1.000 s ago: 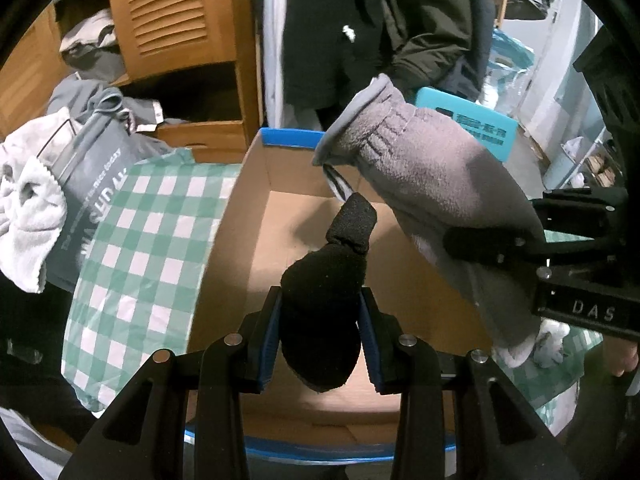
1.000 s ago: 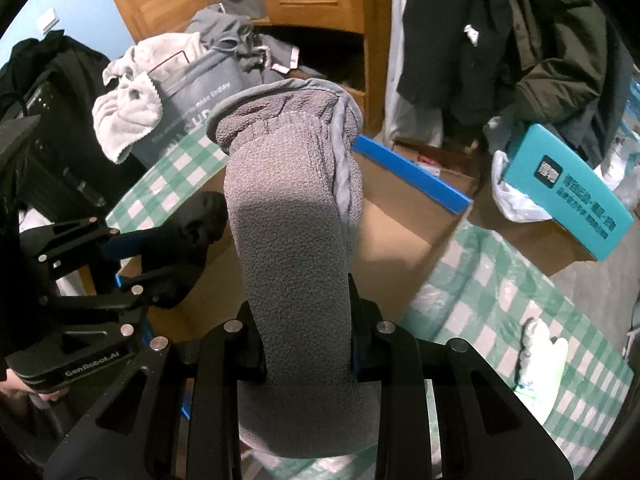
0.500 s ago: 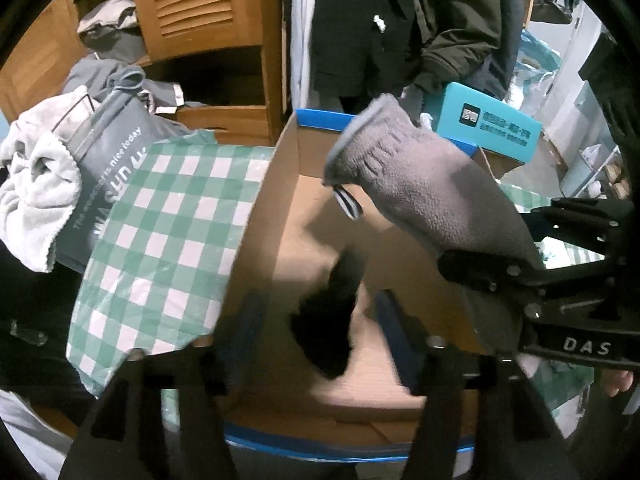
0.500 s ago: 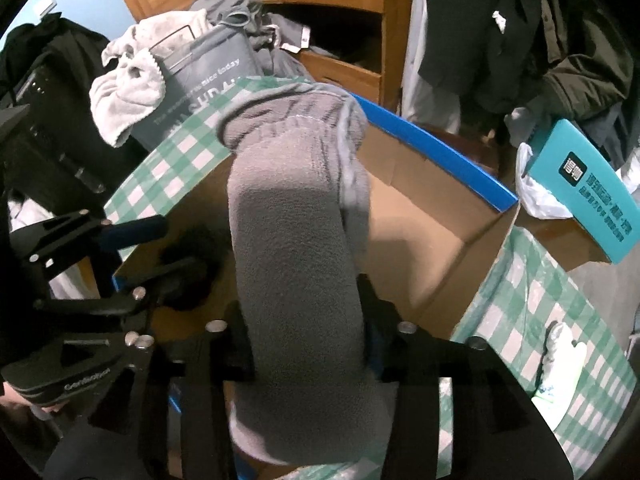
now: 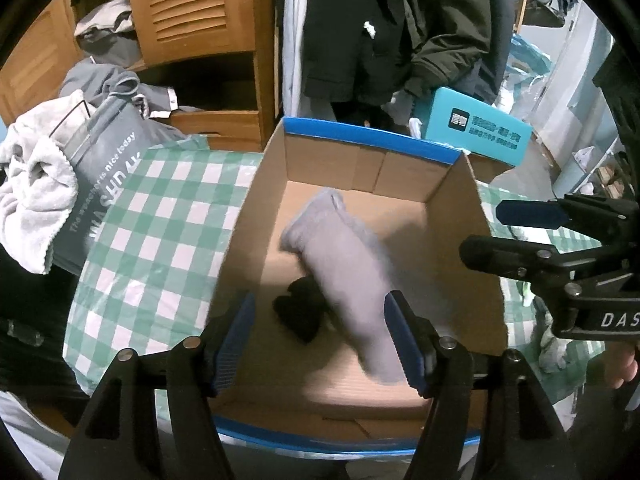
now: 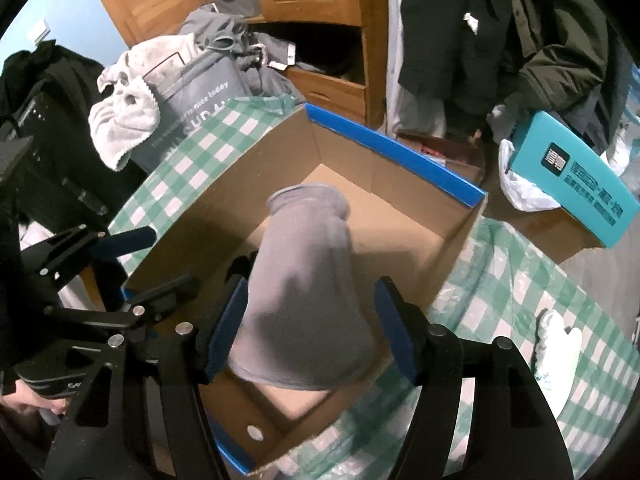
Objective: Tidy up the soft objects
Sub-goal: 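Carry both gloves over the cardboard box and open both tools to drop them, then withdraw both tools from the box back toward the remaining items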
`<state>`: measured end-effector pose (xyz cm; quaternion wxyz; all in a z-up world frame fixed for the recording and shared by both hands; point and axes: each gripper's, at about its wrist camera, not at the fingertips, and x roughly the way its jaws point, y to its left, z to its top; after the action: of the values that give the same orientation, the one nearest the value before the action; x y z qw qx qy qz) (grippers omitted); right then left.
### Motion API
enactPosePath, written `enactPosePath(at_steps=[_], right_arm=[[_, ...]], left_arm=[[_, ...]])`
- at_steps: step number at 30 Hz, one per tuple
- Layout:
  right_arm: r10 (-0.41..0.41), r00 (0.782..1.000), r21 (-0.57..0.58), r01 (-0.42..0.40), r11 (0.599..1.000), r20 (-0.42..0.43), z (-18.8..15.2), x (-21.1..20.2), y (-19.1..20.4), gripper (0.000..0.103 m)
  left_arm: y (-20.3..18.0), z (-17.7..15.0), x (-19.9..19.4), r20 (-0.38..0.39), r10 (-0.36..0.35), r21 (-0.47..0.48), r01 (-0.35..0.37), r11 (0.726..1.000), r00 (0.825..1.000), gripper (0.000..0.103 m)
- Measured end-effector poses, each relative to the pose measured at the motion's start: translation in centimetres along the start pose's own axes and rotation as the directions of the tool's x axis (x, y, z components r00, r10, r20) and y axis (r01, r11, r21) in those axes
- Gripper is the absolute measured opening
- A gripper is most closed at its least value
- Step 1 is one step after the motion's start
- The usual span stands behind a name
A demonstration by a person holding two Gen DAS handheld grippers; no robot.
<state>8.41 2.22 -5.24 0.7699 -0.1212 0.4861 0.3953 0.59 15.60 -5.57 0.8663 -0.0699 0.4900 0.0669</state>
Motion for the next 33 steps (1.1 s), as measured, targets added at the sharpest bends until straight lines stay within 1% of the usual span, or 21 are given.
enactPosePath(at_steps=[16, 21, 28, 33], right_arm=[[-0.059, 0.998, 0.048, 0.057, 0.997, 0.029, -2.3, -3.4, -3.1, 0.071], [-0.082, 0.996, 0.069, 0.079, 0.994, 0.035, -3.6, -4.4, -4.6, 0.074], [-0.119, 0.992, 0.103, 0.115, 0.988, 0.037, -5.6, -5.8, -6.8, 0.074], [-0.146, 0.988, 0.134, 0.139, 0.981, 0.040, -7.2, -6.9, -8.8, 0.074]], left_arm=[[-4.1, 0.2, -1.0, 0.016, -0.050, 0.075, 0.048, 0.996, 0.999, 0.068], [-5.8, 0.2, -1.1, 0.012, -0.065, 0.103, 0.063, 0.993, 0.998, 0.068], [-8.5, 0.1, -0.9, 0.004, -0.074, 0.155, 0.073, 0.985, 0.997, 0.068], [-10.8, 0.1, -0.6, -0.015, -0.098, 0.187, 0.099, 0.977, 0.995, 0.068]])
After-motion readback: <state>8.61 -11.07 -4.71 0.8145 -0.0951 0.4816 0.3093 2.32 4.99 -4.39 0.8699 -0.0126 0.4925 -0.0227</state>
